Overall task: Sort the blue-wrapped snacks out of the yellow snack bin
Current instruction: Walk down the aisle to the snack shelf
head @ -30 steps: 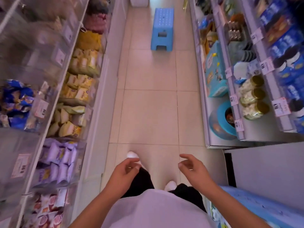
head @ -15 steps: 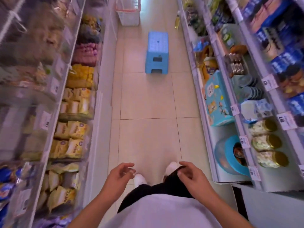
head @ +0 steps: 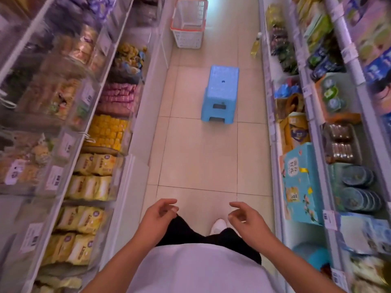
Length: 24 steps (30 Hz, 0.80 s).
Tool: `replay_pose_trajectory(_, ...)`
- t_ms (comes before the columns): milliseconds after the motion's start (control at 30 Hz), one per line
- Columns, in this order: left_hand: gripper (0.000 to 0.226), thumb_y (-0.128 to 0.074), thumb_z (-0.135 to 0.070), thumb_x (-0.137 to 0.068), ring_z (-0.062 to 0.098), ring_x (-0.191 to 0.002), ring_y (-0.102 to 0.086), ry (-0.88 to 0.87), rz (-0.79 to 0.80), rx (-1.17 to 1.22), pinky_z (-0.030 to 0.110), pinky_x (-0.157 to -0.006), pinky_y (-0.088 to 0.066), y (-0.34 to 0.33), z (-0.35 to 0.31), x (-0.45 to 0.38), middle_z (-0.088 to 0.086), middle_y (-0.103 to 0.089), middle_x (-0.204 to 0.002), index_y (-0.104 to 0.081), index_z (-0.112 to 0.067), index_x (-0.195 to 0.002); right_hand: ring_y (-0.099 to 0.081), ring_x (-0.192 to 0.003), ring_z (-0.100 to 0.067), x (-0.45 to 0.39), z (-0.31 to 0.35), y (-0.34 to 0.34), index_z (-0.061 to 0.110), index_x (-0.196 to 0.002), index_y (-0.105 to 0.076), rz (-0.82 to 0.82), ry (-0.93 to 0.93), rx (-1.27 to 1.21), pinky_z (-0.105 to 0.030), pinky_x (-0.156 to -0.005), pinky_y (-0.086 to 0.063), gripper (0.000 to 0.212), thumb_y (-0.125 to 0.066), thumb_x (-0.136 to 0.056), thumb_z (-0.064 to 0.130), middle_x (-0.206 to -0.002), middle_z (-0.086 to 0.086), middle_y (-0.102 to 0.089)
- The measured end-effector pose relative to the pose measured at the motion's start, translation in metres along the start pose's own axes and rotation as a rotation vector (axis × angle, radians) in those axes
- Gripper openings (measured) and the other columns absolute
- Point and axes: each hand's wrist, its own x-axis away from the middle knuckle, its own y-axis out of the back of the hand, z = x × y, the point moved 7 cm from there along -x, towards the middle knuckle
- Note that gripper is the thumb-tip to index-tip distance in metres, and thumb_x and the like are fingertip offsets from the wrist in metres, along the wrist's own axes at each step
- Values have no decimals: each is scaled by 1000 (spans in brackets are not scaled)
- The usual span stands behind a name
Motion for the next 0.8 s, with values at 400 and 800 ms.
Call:
replay_pose_trajectory(400,17,-64,-19,-94,10,-85,-72,13,-9,93,30,-85,-53,70,-118,-193,0,-75,-97,-69,-31,-105,-64,-93,-2,-194,156,52,31,-126,-58,-42,-8,24,-16,-80,-48,34,-63,-93,27,-97,10,-69)
replay_pose_trajectory(800,19,-62,-6,-93,18,-82,-72,11,-73,117,21,-74,-49,140,-248,-372,4,-75,-91,-69,-22,-101,-65,-86,3,-384,307,94,29,-123,-61,32,51,64,-10,-78,-47,33,-65,-91,22,-92,11,-71)
